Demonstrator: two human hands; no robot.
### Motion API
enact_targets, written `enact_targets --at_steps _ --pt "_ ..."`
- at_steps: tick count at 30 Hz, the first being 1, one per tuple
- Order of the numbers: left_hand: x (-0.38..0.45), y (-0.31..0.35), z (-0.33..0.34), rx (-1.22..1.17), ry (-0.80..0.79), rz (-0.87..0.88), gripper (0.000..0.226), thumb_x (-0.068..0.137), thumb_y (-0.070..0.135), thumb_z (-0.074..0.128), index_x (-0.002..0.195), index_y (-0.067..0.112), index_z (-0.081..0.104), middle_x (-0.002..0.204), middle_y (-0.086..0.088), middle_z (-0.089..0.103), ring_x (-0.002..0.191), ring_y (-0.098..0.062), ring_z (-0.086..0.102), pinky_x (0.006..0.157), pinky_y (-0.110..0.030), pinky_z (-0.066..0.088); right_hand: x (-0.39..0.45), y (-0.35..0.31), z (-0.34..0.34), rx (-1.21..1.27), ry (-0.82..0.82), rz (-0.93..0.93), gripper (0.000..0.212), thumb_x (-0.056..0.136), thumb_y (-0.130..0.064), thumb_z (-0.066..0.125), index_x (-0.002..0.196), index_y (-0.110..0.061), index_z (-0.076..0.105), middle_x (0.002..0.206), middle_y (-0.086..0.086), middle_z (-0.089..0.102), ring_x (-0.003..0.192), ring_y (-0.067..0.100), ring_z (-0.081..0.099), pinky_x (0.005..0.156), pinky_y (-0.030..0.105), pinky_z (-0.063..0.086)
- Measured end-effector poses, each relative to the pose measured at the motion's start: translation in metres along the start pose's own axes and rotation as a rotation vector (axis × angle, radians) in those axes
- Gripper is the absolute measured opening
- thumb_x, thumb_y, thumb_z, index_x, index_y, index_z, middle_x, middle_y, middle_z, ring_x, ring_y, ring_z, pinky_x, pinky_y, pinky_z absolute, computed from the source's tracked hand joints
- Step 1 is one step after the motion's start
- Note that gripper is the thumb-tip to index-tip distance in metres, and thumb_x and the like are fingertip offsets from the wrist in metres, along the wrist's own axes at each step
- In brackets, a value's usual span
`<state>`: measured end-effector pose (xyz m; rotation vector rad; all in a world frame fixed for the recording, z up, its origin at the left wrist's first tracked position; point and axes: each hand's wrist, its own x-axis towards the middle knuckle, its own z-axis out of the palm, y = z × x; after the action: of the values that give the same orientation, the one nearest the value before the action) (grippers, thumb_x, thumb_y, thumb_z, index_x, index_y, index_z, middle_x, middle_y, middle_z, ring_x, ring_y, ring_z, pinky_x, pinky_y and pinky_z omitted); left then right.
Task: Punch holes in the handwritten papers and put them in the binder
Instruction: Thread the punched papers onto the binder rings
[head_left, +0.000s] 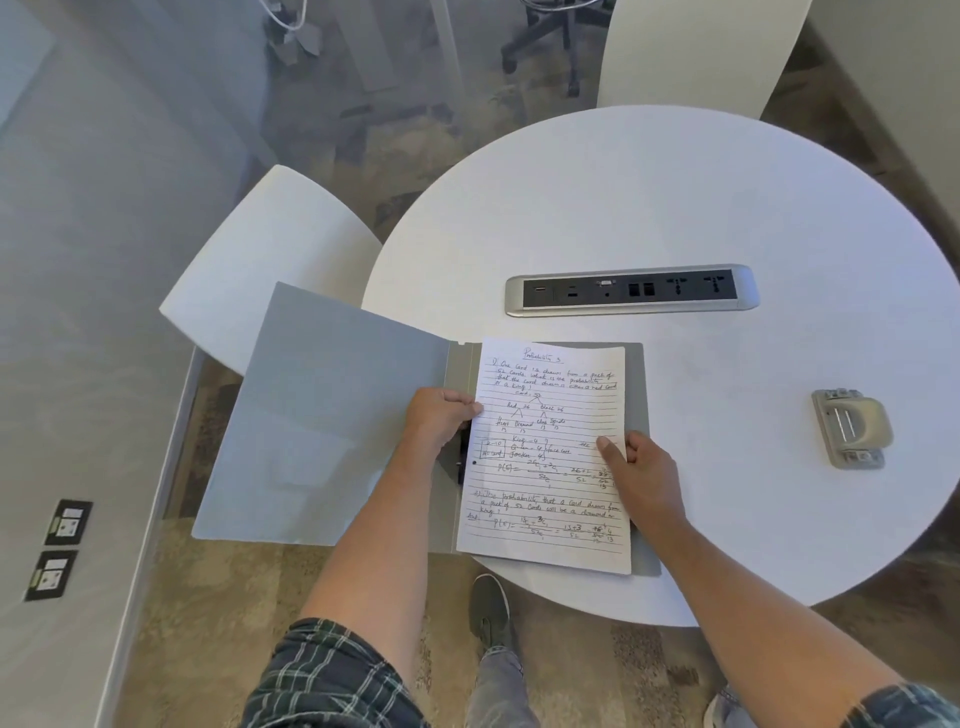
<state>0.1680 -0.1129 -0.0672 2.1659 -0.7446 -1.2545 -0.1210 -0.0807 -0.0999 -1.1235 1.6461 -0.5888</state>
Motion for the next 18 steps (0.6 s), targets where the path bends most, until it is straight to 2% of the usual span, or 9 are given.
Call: enact_targets --at_steps 5,8,10,12,14,18 --pt "-0.003 -0.001 0.004 0.019 0.035 0.012 0.018 0.078 0.012 0.086 0.094 0.007 0.079 0.096 -0.008 0.079 0.091 -0.027 0.074 0.084 -0.036 0.060 -0.002 -0.001 0.000 0.006 0.002 -0.010 0.024 0.098 -0.041 0.065 0.088 -0.019 0.064 0.082 -0.006 0.077 0.078 0.014 0.074 0.070 0.035 0.061" --pt "-0.013 0.004 0.005 0.049 0.079 0.072 0.022 0.081 0.012 0.084 0.101 0.008 0.076 0.088 -0.001 0.073 0.077 -0.017 0.068 0.066 -0.025 0.050 -0.003 -0.003 0.001 -0.005 0.020 -0.018 0.024 0.098 -0.043 0.063 0.088 -0.021 0.064 0.080 -0.005 0.076 0.077 0.015 0.074 0.067 0.035 0.060" --pt "-0.026 0.007 0.004 0.068 0.114 0.125 0.026 0.084 0.014 0.083 0.107 0.013 0.070 0.083 0.004 0.065 0.072 -0.012 0.062 0.062 -0.024 0.047 -0.002 -0.002 0.002 -0.008 0.022 -0.016 0.024 0.098 -0.044 0.063 0.090 -0.022 0.064 0.081 -0.005 0.076 0.078 0.015 0.074 0.071 0.040 0.062" --pt "-0.042 0.004 0.003 0.119 0.138 0.164 0.025 0.087 0.019 0.080 0.106 0.018 0.066 0.082 0.005 0.062 0.072 -0.009 0.059 0.064 -0.023 0.047 -0.002 -0.002 0.001 -0.015 0.016 -0.013 0.022 0.098 -0.044 0.063 0.093 -0.023 0.065 0.083 -0.006 0.076 0.078 0.013 0.074 0.074 0.042 0.062" --pt "-0.059 -0.008 0.001 0.233 0.156 0.196 0.017 0.089 0.027 0.077 0.100 0.021 0.067 0.091 0.005 0.066 0.079 -0.007 0.062 0.066 -0.022 0.047 -0.001 -0.002 0.001 -0.020 0.013 -0.014 0.020 0.098 -0.044 0.063 0.095 -0.024 0.066 0.085 -0.008 0.077 0.080 0.012 0.074 0.076 0.042 0.062" --pt "-0.087 -0.040 -0.002 0.443 0.158 0.201 0.021 0.088 0.037 0.078 0.103 0.023 0.073 0.107 0.008 0.058 0.093 -0.009 0.064 0.083 -0.027 0.051 0.001 -0.002 0.001 -0.043 0.015 -0.022 0.023 0.098 -0.044 0.063 0.091 -0.022 0.064 0.083 -0.007 0.076 0.079 0.014 0.073 0.076 0.043 0.061"
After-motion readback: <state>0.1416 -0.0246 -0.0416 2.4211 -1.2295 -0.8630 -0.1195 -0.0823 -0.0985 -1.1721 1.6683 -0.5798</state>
